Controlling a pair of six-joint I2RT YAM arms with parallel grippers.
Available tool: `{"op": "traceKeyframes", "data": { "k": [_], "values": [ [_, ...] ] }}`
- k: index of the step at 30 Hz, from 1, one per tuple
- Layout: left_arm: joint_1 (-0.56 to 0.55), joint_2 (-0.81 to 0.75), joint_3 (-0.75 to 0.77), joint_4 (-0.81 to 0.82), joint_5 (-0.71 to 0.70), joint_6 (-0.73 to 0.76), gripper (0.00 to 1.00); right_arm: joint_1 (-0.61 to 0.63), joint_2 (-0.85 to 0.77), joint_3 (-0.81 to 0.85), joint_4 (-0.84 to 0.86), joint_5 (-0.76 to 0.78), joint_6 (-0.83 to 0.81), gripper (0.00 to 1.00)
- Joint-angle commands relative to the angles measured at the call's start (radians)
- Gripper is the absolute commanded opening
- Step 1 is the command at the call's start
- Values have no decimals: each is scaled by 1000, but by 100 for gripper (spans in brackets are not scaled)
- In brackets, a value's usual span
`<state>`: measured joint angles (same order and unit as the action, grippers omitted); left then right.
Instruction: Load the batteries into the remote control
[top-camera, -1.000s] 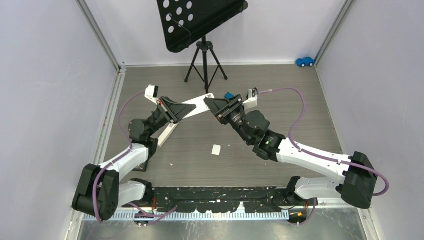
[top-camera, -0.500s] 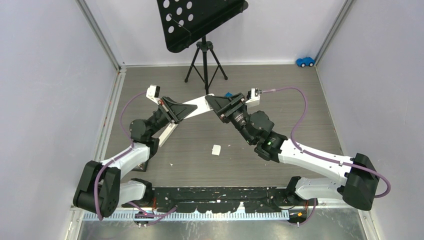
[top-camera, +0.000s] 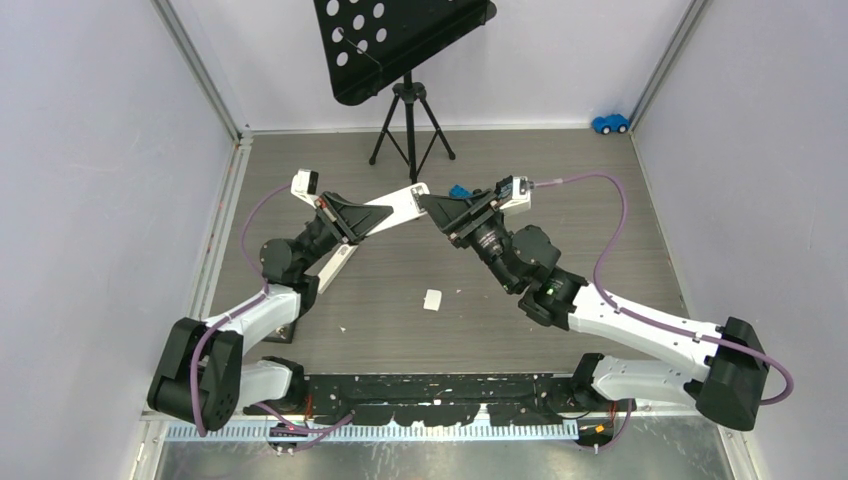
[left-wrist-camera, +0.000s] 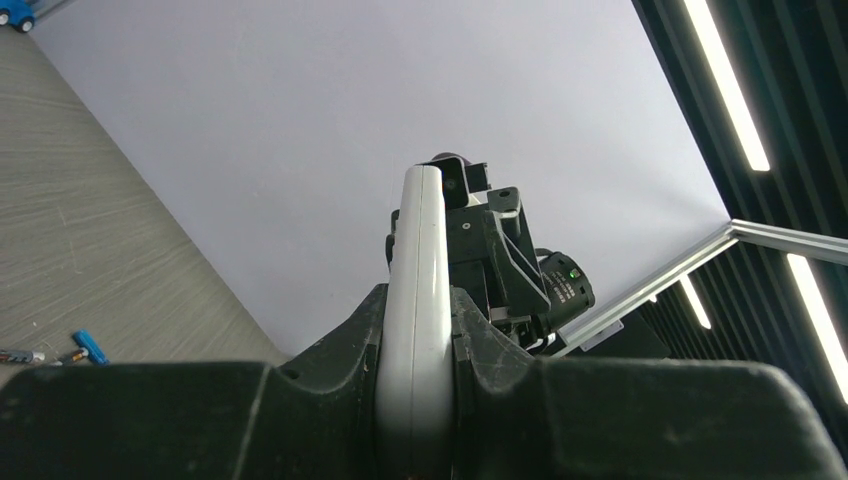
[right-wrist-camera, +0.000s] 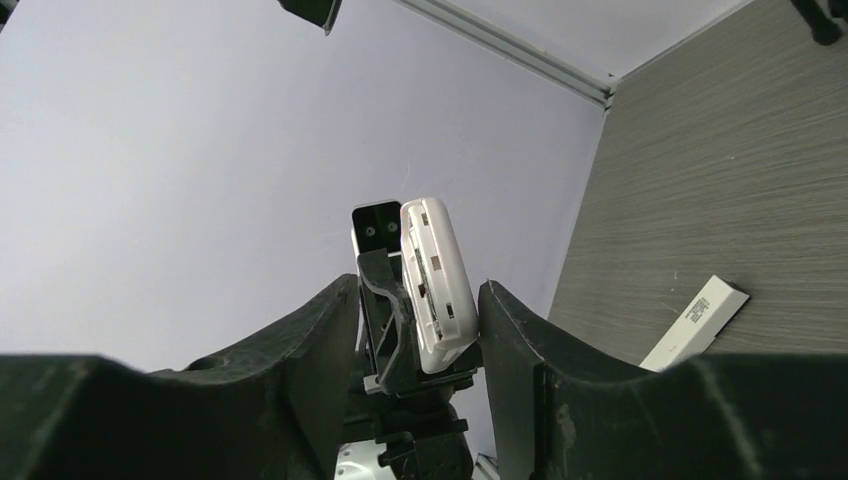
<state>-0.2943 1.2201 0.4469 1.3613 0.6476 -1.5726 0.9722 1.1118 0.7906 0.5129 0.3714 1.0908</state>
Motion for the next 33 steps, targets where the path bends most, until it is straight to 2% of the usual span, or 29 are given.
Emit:
{"op": "traceKeyframes", "data": {
  "k": [1, 8, 22, 33],
  "values": [
    [1, -6, 9, 70, -25, -5, 0, -1, -55, 3, -50, 89, -51, 50],
    [1, -4, 10, 70, -23, -8, 0, -1, -55, 35, -128, 106, -100, 40],
    [1, -11, 18, 70, -17, -11, 0, -1, 37, 133, -263, 61, -155, 28],
    [1, -26, 28, 70, 1, -9, 0, -1, 120, 197, -322, -69, -149, 22]
  ]
}}
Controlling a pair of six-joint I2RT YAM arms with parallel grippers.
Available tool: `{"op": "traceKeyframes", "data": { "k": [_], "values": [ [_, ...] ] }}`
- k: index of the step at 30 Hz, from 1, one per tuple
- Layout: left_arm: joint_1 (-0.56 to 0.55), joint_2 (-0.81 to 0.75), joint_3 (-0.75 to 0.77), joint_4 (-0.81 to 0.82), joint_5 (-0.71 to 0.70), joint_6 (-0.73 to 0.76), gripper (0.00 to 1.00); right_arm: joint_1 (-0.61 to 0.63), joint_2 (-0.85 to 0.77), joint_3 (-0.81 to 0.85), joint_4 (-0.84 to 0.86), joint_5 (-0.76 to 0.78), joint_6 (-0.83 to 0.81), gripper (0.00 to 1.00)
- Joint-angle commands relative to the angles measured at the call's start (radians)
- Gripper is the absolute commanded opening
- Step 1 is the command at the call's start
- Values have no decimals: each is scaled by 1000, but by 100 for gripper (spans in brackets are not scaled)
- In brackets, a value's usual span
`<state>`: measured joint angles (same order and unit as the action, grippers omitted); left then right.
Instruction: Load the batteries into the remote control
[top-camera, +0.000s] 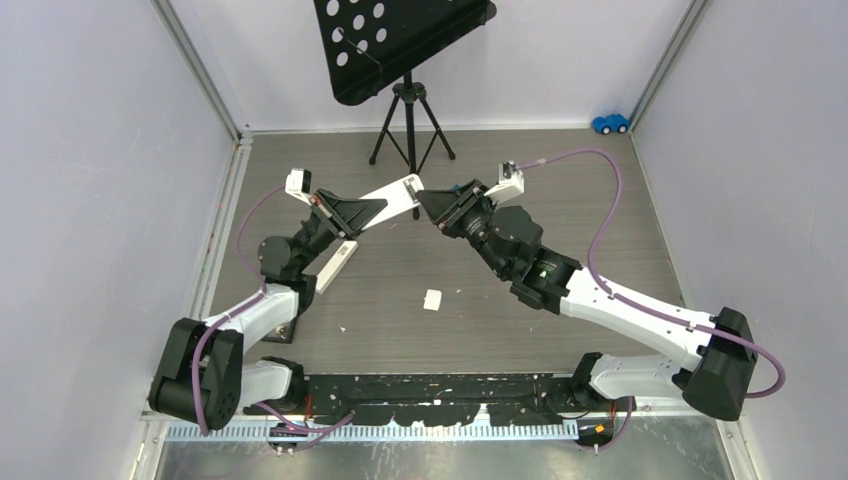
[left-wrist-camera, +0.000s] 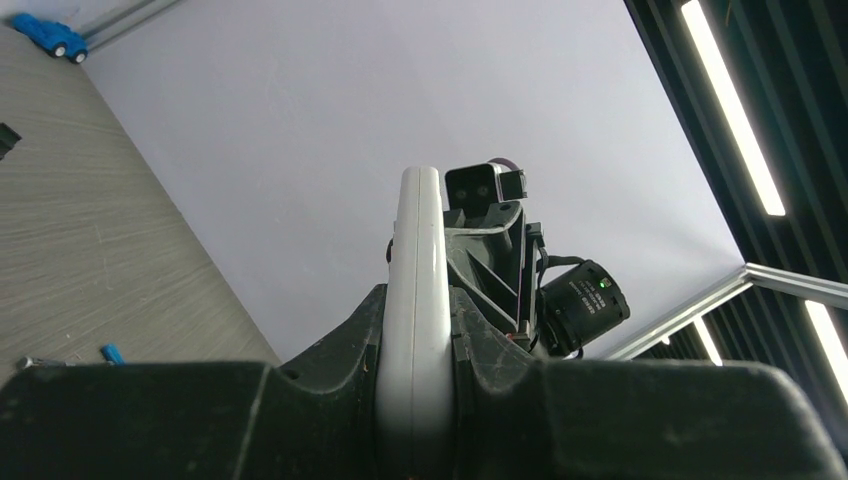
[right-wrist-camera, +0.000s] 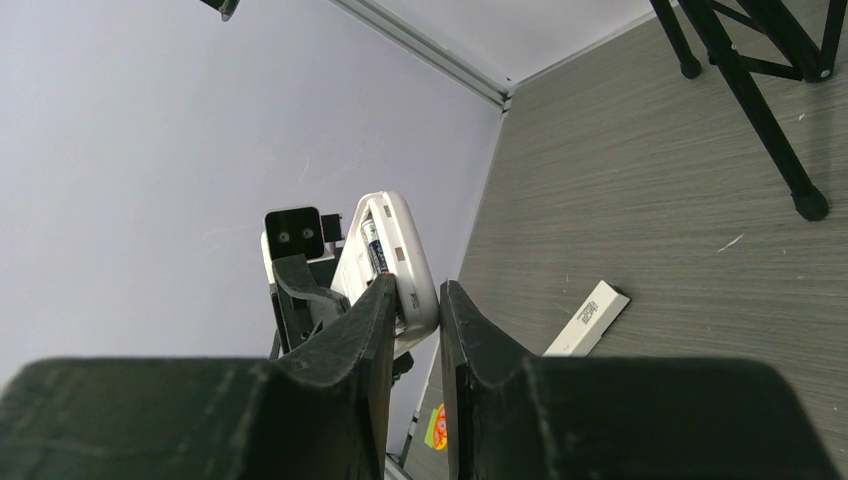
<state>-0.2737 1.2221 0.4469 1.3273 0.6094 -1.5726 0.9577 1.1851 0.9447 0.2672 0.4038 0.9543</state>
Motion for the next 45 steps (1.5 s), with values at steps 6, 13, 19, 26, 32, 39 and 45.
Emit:
{"op": "traceKeyframes", "data": {
  "k": [6, 13, 19, 26, 32, 39, 45],
  "values": [
    [-19, -32, 36, 104, 44, -6, 0, 13, 103, 85, -128, -157, -25, 22],
    [-19, -24, 41, 104, 46, -4, 0, 13, 134, 112, -168, -205, -55, 29],
    [-19, -18, 41, 104, 46, -2, 0, 12, 123, 118, -207, -202, -92, 36],
    [-19, -8, 29, 104, 36, 6, 0, -1, 59, 81, -198, -167, -80, 39],
    [-18, 19, 9, 97, 42, 41, 0, -20, -53, -10, -95, -207, -80, 75],
    [-15, 53, 0, 29, 98, 83, 0, -54, -210, -49, -243, -139, -126, 80],
    [-15, 25, -9, -211, 165, 200, 0, -103, -300, -7, -590, 28, -156, 78]
  ]
}}
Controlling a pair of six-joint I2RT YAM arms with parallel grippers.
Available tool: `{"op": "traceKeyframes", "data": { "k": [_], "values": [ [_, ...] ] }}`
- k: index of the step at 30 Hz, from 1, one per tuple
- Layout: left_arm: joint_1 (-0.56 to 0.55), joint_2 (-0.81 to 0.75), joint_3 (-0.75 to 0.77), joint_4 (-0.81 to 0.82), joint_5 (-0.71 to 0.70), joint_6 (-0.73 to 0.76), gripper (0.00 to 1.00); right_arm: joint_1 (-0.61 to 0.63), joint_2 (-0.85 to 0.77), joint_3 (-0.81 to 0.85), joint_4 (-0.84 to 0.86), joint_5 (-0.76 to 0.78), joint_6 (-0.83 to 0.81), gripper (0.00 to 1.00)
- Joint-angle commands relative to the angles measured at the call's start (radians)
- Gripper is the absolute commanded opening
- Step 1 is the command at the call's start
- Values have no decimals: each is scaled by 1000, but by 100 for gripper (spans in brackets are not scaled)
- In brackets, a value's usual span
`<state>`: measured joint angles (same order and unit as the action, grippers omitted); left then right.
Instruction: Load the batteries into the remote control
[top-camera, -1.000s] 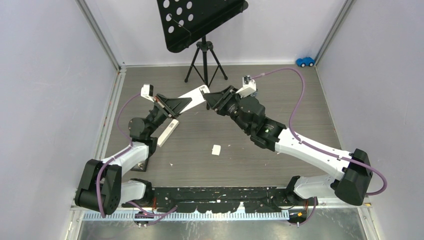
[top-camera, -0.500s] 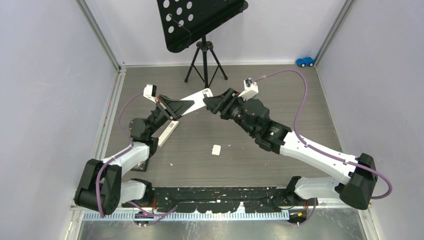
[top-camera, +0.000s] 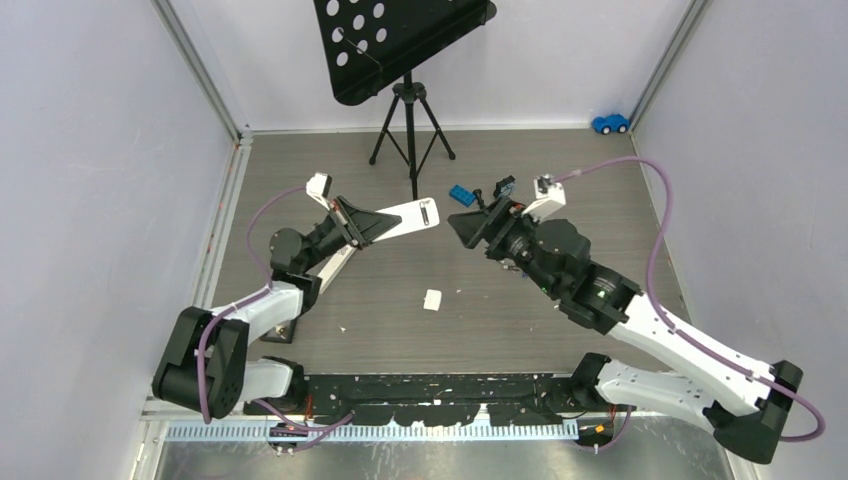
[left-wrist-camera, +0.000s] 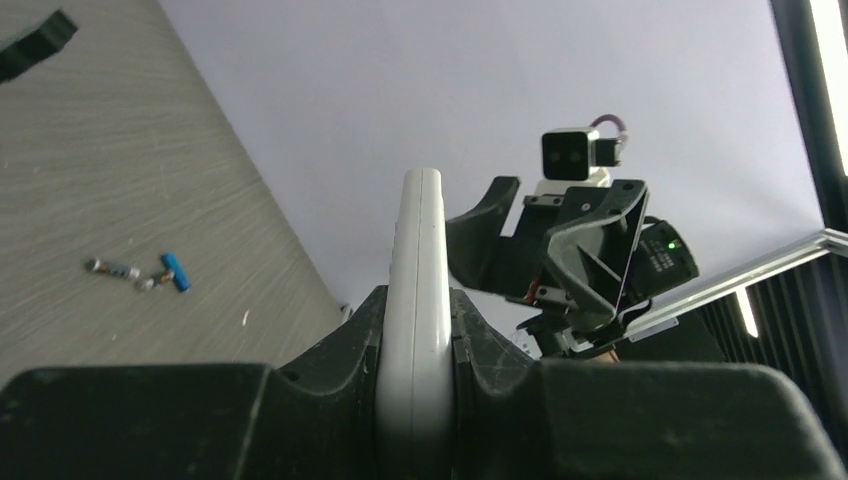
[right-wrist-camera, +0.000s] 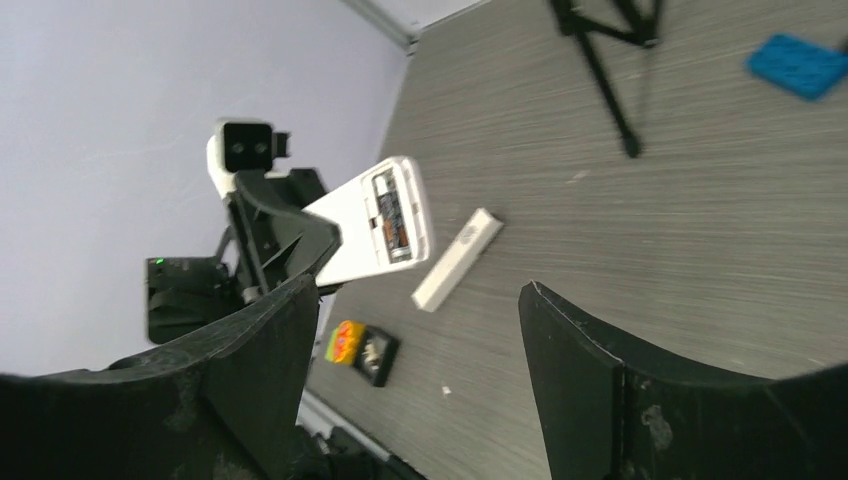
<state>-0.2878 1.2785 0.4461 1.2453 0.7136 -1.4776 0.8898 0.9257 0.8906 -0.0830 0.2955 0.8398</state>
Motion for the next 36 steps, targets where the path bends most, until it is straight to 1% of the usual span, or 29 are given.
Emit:
{"op": "traceKeyframes", "data": {
  "k": [1, 4, 6, 11, 14, 17, 20, 26, 32, 36],
  "values": [
    [-1, -42, -11, -165, 67, 125, 0, -54, -37, 55, -293, 152, -42, 77],
    [-2, -78, -15, -302, 90, 191, 0, -130, 11, 84, -440, 163, -41, 74],
    [-2, -100, -18, -379, 103, 233, 0, -199, 61, 91, -511, 149, -36, 70],
    [-4, -149, -33, -500, 133, 313, 0, -317, 182, 44, -555, 118, -45, 54],
    [-4, -165, -38, -532, 149, 342, 0, -371, 271, 11, -556, 127, -54, 48],
    [-14, -171, -38, -555, 159, 363, 0, -412, 339, -10, -550, 144, -65, 46],
    [-29, -176, -33, -580, 164, 387, 0, -438, 397, -25, -536, 138, -81, 44],
    [-43, -176, -25, -592, 167, 407, 0, -472, 487, -64, -461, 105, -100, 35],
    [-45, -162, -14, -592, 165, 408, 0, -499, 566, -69, -398, 59, -127, 33],
    [-45, -160, -12, -592, 163, 410, 0, -513, 585, -73, -372, 29, -126, 32]
  ]
}}
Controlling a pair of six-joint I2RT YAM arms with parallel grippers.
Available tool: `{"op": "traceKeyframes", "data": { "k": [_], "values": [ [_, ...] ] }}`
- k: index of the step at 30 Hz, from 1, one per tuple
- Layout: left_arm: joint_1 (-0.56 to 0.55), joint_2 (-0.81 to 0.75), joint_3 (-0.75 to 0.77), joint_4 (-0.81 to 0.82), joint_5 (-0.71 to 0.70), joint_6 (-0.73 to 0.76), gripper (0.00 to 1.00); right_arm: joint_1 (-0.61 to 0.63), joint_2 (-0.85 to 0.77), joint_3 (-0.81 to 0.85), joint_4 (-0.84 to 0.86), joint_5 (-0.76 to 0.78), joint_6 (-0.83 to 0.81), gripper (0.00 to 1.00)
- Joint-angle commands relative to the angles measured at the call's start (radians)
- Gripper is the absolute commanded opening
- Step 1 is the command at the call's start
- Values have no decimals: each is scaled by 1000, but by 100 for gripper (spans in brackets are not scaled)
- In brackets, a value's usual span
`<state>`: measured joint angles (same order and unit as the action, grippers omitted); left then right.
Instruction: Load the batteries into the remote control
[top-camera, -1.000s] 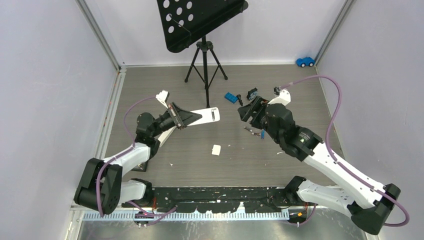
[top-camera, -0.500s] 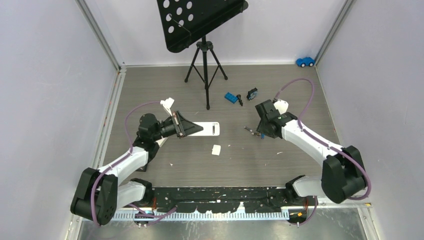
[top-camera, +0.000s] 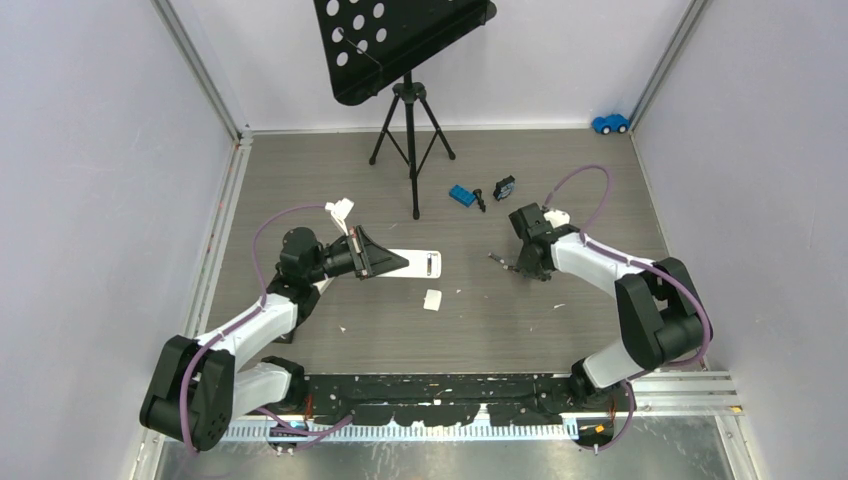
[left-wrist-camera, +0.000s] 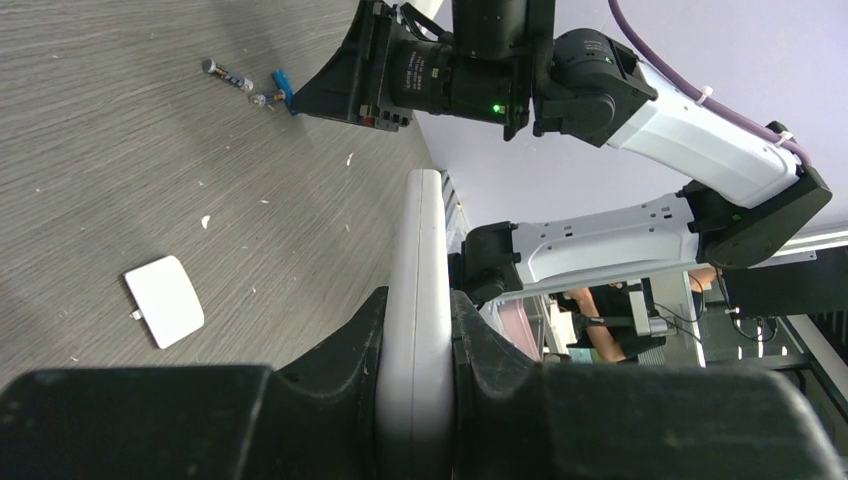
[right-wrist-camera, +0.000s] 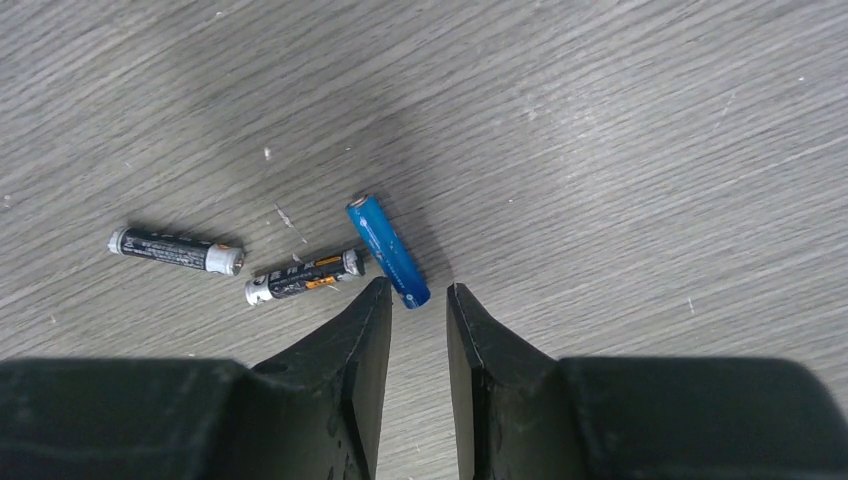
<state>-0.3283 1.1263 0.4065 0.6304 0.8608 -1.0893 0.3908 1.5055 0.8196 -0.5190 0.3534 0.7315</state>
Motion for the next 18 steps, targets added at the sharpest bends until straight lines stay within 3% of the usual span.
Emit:
{"op": "traceKeyframes", "data": {
  "k": [1, 12, 18],
  "values": [
    [-5, -6, 28, 22, 14, 23, 0, -16, 9, -2, 67, -28, -19, 32],
    [-5, 0, 35, 16, 10, 26, 0, -65, 60, -20, 109, -93, -51, 28],
    [-5, 3, 43, 10, 8, 25, 0, -73, 41, -31, 107, -71, -55, 5]
  ]
}}
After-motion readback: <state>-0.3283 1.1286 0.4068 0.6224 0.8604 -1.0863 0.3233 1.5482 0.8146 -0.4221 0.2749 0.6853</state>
